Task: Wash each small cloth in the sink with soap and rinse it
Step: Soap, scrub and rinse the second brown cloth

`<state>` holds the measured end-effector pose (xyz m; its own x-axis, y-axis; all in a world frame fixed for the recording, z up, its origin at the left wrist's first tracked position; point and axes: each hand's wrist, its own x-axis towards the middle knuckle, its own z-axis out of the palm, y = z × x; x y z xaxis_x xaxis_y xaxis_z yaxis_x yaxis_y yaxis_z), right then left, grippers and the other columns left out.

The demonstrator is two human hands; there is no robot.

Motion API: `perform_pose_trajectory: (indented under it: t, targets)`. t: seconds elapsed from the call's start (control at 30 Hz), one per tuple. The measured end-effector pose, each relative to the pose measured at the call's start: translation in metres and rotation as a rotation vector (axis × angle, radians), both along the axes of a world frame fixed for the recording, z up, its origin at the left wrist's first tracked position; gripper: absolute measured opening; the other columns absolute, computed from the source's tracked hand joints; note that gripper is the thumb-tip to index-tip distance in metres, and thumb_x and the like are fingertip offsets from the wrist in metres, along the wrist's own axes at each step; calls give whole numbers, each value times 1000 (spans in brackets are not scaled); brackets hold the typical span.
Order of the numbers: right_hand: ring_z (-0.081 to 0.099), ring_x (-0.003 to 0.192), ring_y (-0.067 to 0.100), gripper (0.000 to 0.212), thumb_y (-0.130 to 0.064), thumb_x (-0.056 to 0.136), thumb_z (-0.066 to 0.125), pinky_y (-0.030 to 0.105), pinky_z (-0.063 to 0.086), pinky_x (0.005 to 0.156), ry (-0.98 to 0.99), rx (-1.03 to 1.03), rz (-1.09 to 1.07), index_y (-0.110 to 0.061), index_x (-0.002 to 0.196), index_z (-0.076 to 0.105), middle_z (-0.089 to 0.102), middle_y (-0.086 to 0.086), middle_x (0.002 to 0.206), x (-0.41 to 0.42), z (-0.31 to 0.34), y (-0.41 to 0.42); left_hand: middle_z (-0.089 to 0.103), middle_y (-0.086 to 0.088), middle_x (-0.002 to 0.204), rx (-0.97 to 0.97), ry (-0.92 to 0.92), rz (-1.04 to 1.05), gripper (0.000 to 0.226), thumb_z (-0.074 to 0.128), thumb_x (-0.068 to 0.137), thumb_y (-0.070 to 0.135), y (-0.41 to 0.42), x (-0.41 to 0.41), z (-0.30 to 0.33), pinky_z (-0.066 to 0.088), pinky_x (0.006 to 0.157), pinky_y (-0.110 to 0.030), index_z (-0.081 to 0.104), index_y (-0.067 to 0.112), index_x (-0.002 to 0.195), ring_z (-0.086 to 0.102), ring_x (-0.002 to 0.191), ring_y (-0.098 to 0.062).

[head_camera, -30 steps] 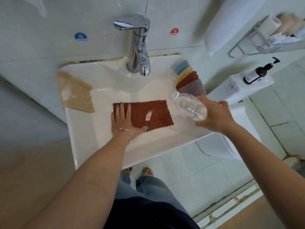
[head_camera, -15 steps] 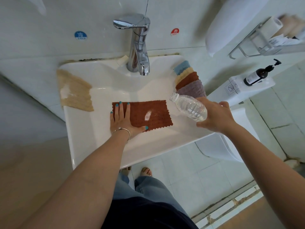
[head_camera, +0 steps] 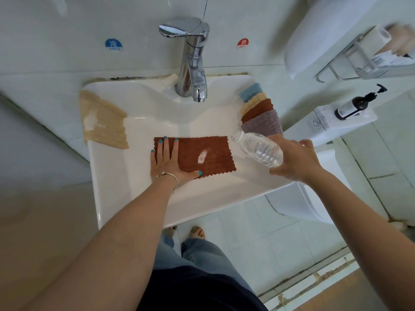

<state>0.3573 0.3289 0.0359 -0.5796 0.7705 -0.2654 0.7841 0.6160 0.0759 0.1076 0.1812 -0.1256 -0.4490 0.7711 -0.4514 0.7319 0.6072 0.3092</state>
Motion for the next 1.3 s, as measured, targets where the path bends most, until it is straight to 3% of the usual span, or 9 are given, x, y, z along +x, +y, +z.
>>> perform_pose_trajectory:
  t: [0.23,0.5,0.63,0.7,0.83,0.9,0.97,1.13,1.3]
  targets:
    - [59,102,20,78,-38,68,78,37,24,97,-8,13,20,-37,134,36,65,-7,108,-1,-5,2,-34,-2,156,3,-10,9,131,50,61,91,-1,0,0,-18,117,-42,-24,30,150,-35,141,-18]
    - [59,102,22,78,-36,68,79,38,23,101,59,-38,-1,-36,133,36,63,-9,102,-10,-1,0,-34,-2,156,15,-2,7,130,49,61,91,-1,0,0,-17,118,-42,-24,30,149,-34,142,-18]
    - [53,112,25,80,-34,67,79,40,22,108,248,-175,-68,-38,133,34,58,-12,109,-19,-5,1,-34,-3,156,16,4,-1,130,48,61,91,-1,0,0,-17,118,-43,-24,29,149,-34,142,-17]
    - [52,116,27,84,-31,65,84,42,28,110,375,-237,-97,-33,135,37,56,-12,112,-26,-5,1,-34,-3,156,20,6,2,131,47,60,92,-1,0,0,-16,118,-43,-24,28,149,-34,142,-18]
    - [52,115,17,93,-19,64,88,32,41,99,591,-357,-127,-28,141,38,53,-21,115,-42,-4,-2,-34,-3,156,21,5,0,130,47,61,92,-2,1,2,-19,116,-42,-24,29,149,-35,141,-17]
    - [51,117,17,92,-20,61,90,37,47,96,663,-365,-206,-30,136,37,48,-27,111,-51,-6,0,-34,-3,155,24,0,8,129,47,61,92,-2,1,2,-19,116,-42,-24,30,149,-35,141,-16]
    - [53,115,17,90,-27,59,91,45,52,93,746,-369,-315,-29,132,39,52,-18,114,-63,-9,3,-35,-2,155,27,4,6,130,46,60,92,-2,1,0,-18,117,-43,-25,29,149,-36,141,-17]
    - [45,114,8,87,-30,68,88,20,38,99,911,-299,-534,-14,138,40,50,-6,126,-109,-23,20,-34,-2,155,28,37,-4,129,45,62,92,-2,-2,-6,-16,118,-43,-25,28,150,-34,142,-19]
    - [44,131,17,102,-33,65,90,22,34,107,941,-288,-613,-12,147,33,48,2,139,-138,-62,46,-36,-1,154,-1,27,-11,131,47,61,92,4,0,-6,-16,118,-44,-26,28,148,-35,141,-20]
